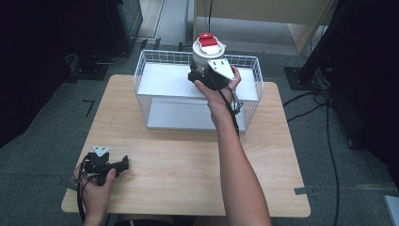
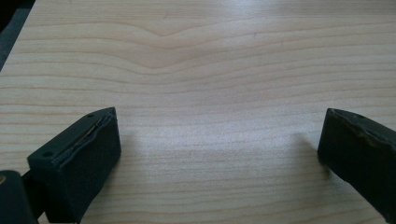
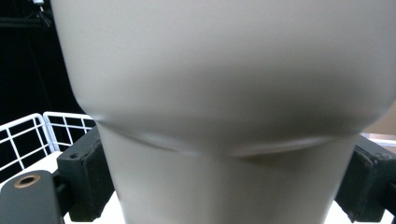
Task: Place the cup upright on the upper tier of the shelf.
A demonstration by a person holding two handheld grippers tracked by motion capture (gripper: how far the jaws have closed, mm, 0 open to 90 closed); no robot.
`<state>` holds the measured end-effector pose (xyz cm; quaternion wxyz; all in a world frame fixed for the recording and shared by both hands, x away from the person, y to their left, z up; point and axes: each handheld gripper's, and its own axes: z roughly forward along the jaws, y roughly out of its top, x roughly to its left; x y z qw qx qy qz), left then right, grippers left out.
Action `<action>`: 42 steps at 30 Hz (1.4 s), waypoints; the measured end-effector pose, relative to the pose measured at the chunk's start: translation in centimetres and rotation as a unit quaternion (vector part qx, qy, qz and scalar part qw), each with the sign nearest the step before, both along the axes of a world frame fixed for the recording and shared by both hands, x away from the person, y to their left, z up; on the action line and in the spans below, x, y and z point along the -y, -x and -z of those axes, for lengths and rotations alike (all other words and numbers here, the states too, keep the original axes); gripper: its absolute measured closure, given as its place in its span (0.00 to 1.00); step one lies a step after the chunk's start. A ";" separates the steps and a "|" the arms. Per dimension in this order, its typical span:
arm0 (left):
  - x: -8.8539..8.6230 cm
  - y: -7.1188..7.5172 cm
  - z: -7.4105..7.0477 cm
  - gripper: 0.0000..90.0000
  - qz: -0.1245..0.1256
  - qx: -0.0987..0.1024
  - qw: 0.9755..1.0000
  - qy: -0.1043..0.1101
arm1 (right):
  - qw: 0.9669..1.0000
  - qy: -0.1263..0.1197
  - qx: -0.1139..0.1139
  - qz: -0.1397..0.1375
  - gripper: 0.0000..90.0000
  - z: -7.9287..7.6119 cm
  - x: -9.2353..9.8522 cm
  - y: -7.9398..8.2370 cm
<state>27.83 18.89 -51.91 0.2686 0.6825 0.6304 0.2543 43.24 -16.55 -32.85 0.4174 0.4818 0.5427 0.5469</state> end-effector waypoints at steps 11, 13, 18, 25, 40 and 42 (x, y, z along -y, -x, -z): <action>0.0 0.0 0.0 0.00 0.000 0.000 1.000 0.000 | 1.000 -0.006 -0.017 -0.011 0.06 -0.3 0.2 0.2; 0.0 0.0 0.0 0.00 0.000 0.000 1.000 0.000 | 1.000 -0.013 -0.017 -0.019 0.03 -0.4 0.4 0.3; 0.0 0.0 0.0 0.00 0.000 0.000 1.000 0.000 | 0.999 0.003 -0.021 -0.030 0.00 -0.4 0.5 1.0; 0.0 0.0 0.0 0.00 0.000 0.000 1.000 0.000 | 0.999 0.007 -0.017 -0.034 0.00 -0.3 0.9 2.0; 0.0 0.0 0.0 0.00 0.000 -0.001 1.000 0.000 | 0.999 0.010 -0.023 -0.045 0.00 0.8 2.8 5.9; 0.0 0.0 0.0 0.00 0.000 -0.001 1.000 0.000 | 0.998 0.012 -0.024 -0.048 0.00 1.0 3.0 6.5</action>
